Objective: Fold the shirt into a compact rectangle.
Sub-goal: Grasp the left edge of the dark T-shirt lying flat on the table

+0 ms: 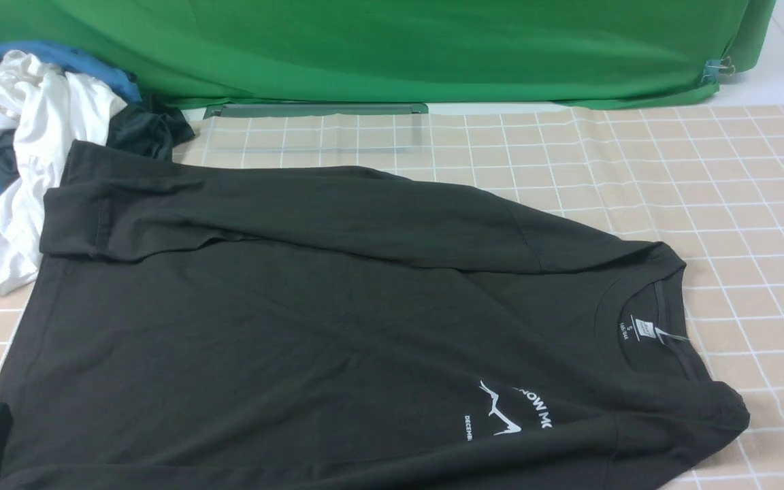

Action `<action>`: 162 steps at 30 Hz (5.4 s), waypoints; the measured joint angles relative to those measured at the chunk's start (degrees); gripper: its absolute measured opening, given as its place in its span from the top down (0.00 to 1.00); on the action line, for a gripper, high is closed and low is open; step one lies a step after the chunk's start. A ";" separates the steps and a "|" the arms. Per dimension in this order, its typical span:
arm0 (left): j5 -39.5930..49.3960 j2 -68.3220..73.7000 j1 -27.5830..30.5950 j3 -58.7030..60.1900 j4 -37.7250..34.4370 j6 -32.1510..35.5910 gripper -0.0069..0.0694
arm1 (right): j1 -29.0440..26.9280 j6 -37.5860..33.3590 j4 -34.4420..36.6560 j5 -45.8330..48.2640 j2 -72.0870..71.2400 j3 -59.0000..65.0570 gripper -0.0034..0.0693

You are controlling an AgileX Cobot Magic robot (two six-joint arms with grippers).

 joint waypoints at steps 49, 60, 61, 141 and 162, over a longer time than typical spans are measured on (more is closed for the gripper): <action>-46.14 -0.02 0.00 -0.59 -19.26 -28.86 0.88 | 0.00 31.80 1.32 -24.14 0.00 0.00 0.63; 14.69 22.01 0.00 -34.28 -3.48 -23.33 0.88 | 0.00 31.84 1.32 -22.68 2.67 -9.87 0.78; 20.91 24.87 0.00 -36.29 -3.33 -21.63 0.88 | 0.00 30.77 1.32 -19.65 3.53 -12.07 0.81; 22.37 79.17 20.05 -30.38 6.38 -1.87 0.74 | 18.46 -22.80 27.25 28.03 53.10 -39.96 0.90; 33.32 74.69 20.03 -37.01 7.18 -1.36 0.82 | 18.46 -22.80 28.17 26.99 53.10 -39.96 0.90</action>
